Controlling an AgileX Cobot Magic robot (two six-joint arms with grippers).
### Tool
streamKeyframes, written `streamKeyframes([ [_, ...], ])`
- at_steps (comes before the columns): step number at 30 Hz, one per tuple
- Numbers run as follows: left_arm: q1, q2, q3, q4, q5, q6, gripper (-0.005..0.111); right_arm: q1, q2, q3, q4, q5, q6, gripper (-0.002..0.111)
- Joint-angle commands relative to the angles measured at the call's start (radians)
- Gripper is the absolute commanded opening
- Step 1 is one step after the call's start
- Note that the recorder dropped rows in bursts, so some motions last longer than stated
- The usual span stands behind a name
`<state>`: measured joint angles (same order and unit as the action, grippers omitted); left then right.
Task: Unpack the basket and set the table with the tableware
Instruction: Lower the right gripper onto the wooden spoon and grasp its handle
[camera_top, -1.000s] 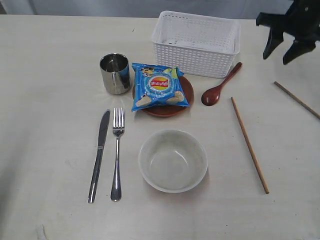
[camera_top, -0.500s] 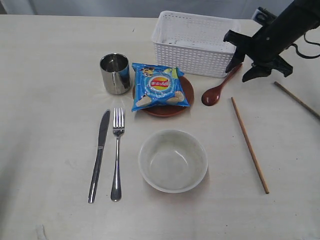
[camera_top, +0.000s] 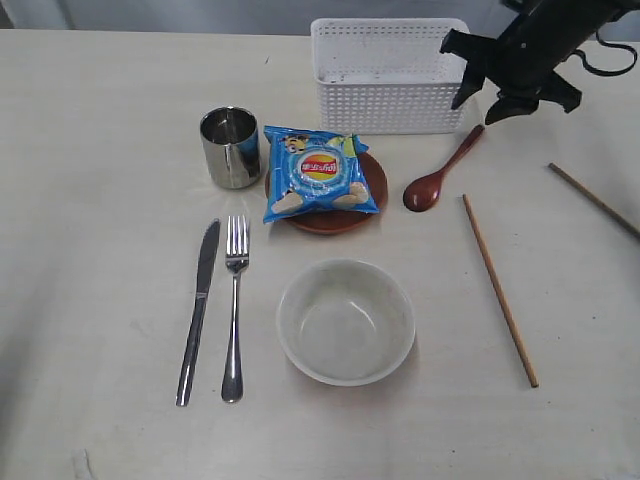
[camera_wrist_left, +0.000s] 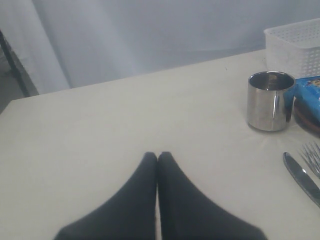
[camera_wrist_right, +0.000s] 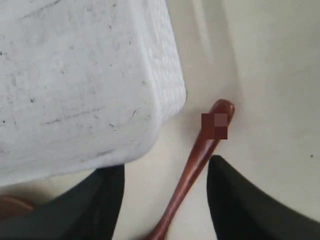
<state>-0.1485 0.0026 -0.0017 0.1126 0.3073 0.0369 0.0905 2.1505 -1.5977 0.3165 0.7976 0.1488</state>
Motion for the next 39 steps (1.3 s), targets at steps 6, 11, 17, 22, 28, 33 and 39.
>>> streamKeyframes([
  [6, 0.005, -0.003, 0.002, -0.012, -0.008, -0.003, 0.000, 0.001, -0.004, -0.016, -0.079, 0.212, 0.040, 0.049],
  [11, 0.005, -0.003, 0.002, -0.012, -0.008, -0.003, 0.000, 0.032, -0.004, 0.031, -0.082, 0.181, 0.105, 0.049],
  [17, 0.005, -0.003, 0.002, -0.012, -0.008, -0.003, 0.000, 0.069, -0.004, 0.111, -0.082, 0.001, 0.250, 0.049],
  [22, 0.005, -0.003, 0.002, -0.012, -0.008, -0.003, 0.000, 0.083, -0.004, 0.141, -0.147, -0.062, 0.344, 0.049],
  [28, 0.005, -0.003, 0.002, -0.012, -0.008, -0.003, 0.000, 0.085, -0.004, 0.148, -0.236, -0.056, 0.395, 0.049],
  [33, 0.005, -0.003, 0.002, -0.012, -0.008, -0.003, 0.000, 0.086, 0.015, 0.148, -0.211, -0.082, 0.414, 0.049],
  [39, 0.005, -0.003, 0.002, -0.012, -0.008, -0.003, 0.000, 0.102, 0.049, 0.146, -0.180, -0.101, 0.412, 0.049],
])
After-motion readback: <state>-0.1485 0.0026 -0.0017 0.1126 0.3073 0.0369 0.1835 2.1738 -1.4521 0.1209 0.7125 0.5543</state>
